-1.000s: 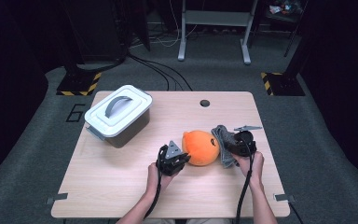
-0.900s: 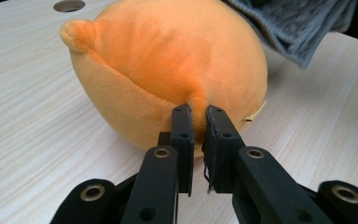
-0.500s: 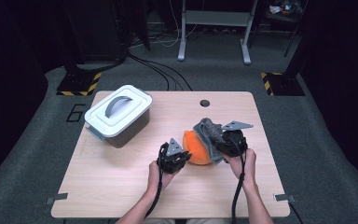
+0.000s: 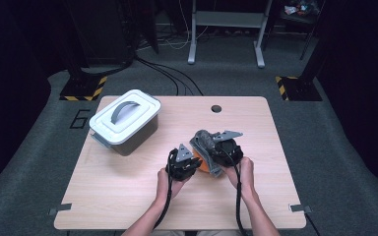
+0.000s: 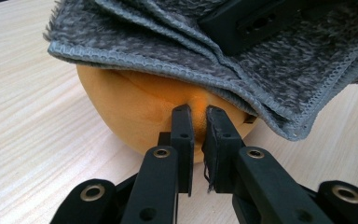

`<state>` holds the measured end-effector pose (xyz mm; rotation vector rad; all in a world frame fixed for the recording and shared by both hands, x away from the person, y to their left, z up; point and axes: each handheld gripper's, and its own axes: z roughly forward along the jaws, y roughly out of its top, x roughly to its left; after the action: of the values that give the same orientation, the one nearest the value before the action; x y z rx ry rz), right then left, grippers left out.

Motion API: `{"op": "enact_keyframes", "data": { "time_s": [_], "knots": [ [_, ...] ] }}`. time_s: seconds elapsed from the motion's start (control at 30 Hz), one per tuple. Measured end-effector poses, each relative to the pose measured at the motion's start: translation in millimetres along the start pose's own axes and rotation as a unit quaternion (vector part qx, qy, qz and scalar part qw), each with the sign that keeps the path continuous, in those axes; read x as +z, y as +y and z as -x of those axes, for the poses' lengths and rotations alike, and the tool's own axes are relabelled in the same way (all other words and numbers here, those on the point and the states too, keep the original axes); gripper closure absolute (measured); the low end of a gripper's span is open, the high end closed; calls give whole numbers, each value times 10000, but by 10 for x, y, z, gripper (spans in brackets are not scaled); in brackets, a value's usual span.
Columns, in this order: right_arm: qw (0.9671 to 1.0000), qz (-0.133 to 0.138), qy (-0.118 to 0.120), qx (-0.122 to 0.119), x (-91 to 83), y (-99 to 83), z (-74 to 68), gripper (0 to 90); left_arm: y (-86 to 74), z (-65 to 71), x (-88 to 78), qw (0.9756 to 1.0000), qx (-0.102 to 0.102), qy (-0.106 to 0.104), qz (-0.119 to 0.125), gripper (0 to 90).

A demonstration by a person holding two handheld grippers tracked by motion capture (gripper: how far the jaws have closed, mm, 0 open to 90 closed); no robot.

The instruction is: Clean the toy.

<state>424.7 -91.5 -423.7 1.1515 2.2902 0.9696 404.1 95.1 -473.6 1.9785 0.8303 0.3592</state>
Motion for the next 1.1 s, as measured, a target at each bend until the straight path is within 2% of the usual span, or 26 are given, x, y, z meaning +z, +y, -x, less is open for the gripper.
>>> {"op": "enact_keyframes", "data": {
  "time_s": [0.17, 0.4, 0.5, 0.67, 0.77, 0.83, 0.9, 1.0, 1.1],
  "knots": [
    [10000, 40, -45, -11, -4, -12, 21, 732, 10, 2, -1, 10000, -47, -30, -32, 826],
    [9998, 55, -130, 134, -57, -67, 104, 732, 10, -2, -1, 10000, -75, -26, -22, 825],
    [9996, 35, -167, 239, -97, -122, 183, 731, 11, -5, -2, 10000, -34, -30, -23, 825],
    [9990, 39, -248, 382, -122, -243, 356, 730, 7, -2, 3, 9999, -87, -49, -10, 826],
    [9968, -37, -304, 738, -101, -347, 499, 730, 4, 1, 9, 9999, -108, -35, 27, 825],
    [9961, -94, -295, 828, -74, -417, 603, 730, 5, -1, 8, 9999, -94, -70, -4, 825],
    [9937, -149, -297, 1071, -37, -484, 681, 729, 4, -1, 9, 9999, -88, -76, -3, 825],
    [9925, -258, -372, 1140, 31, -582, 780, 730, -4, -1, 15, 9999, -106, -71, 21, 825],
    [9899, -346, -323, 1334, 66, -630, 812, 729, -1, -5, 16, 9999, -91, -63, 20, 825]
  ]
}}
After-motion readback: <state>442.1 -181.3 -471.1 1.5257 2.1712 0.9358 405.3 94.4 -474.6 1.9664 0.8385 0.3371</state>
